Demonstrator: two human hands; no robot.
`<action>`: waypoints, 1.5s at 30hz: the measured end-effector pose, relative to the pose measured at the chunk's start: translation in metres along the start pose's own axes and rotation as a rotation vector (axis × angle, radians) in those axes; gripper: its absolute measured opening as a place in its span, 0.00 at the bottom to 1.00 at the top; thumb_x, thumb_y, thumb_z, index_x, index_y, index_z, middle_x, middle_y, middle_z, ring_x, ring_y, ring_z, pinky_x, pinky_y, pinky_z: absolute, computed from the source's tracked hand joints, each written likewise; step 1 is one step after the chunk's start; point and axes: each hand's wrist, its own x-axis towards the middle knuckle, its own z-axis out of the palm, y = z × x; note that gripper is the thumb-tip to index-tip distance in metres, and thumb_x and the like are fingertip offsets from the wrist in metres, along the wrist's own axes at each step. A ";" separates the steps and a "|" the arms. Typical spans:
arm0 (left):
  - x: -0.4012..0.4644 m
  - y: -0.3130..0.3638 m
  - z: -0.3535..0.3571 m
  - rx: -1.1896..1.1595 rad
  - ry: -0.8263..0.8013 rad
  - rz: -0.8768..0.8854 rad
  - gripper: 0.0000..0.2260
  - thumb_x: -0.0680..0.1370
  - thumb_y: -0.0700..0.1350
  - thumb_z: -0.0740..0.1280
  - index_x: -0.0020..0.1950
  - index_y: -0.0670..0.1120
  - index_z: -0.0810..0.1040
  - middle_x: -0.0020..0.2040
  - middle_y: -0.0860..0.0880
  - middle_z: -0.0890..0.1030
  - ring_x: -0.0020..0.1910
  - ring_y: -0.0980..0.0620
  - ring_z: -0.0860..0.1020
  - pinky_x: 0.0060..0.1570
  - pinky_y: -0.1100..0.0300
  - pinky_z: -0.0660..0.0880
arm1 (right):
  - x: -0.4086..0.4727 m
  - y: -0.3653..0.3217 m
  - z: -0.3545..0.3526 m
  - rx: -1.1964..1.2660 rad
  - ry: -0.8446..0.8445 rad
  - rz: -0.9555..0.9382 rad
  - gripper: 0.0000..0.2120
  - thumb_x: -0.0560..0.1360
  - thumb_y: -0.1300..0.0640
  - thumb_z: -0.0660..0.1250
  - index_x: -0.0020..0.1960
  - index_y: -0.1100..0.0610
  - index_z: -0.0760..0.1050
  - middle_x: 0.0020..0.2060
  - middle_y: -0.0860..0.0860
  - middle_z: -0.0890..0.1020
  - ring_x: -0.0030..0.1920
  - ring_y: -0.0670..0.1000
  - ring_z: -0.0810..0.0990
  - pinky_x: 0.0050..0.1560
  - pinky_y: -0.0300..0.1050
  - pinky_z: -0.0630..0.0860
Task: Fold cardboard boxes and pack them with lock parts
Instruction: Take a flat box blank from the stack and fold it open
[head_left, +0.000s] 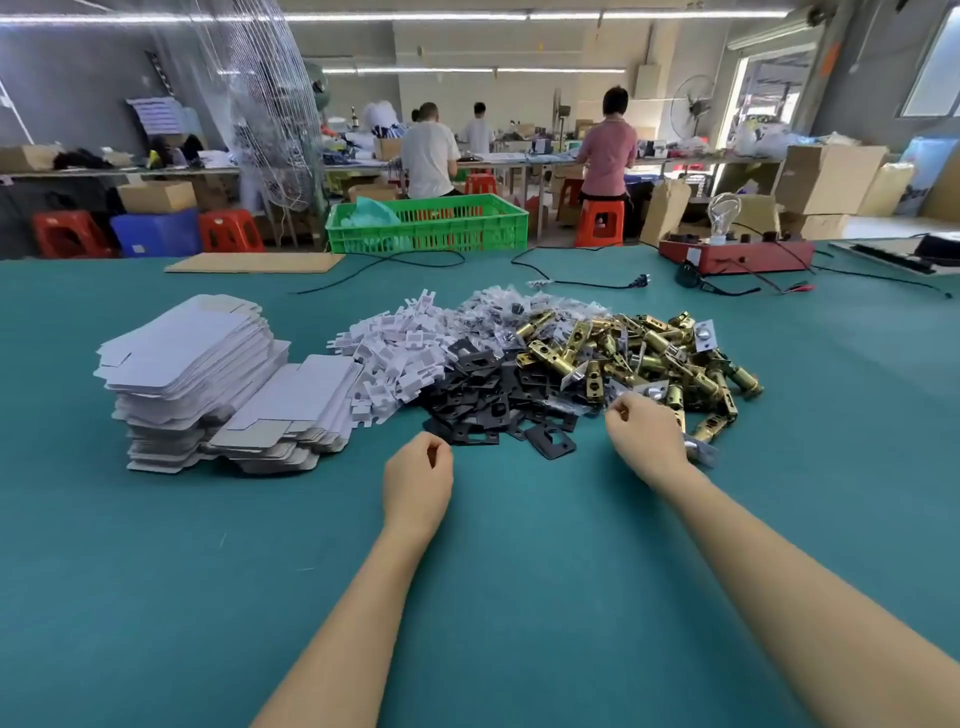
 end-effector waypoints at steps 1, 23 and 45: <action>0.001 -0.001 0.001 0.020 0.006 -0.003 0.09 0.81 0.43 0.60 0.45 0.44 0.77 0.39 0.49 0.80 0.38 0.50 0.75 0.38 0.55 0.70 | 0.007 -0.003 0.001 -0.026 -0.011 -0.017 0.07 0.77 0.61 0.58 0.47 0.61 0.75 0.37 0.55 0.79 0.35 0.54 0.75 0.36 0.47 0.71; 0.015 0.000 -0.013 -0.111 0.267 -0.011 0.07 0.81 0.40 0.60 0.53 0.43 0.78 0.48 0.46 0.79 0.45 0.47 0.76 0.44 0.63 0.72 | 0.005 -0.018 0.052 0.061 0.311 -0.122 0.06 0.77 0.64 0.60 0.48 0.64 0.76 0.44 0.57 0.76 0.44 0.56 0.73 0.41 0.46 0.67; 0.073 -0.009 -0.087 1.136 -0.002 -0.033 0.09 0.77 0.34 0.60 0.54 0.43 0.72 0.52 0.47 0.80 0.55 0.44 0.78 0.73 0.41 0.55 | 0.011 -0.014 0.050 0.215 0.222 0.149 0.06 0.75 0.62 0.61 0.41 0.60 0.75 0.36 0.53 0.78 0.37 0.53 0.73 0.33 0.43 0.64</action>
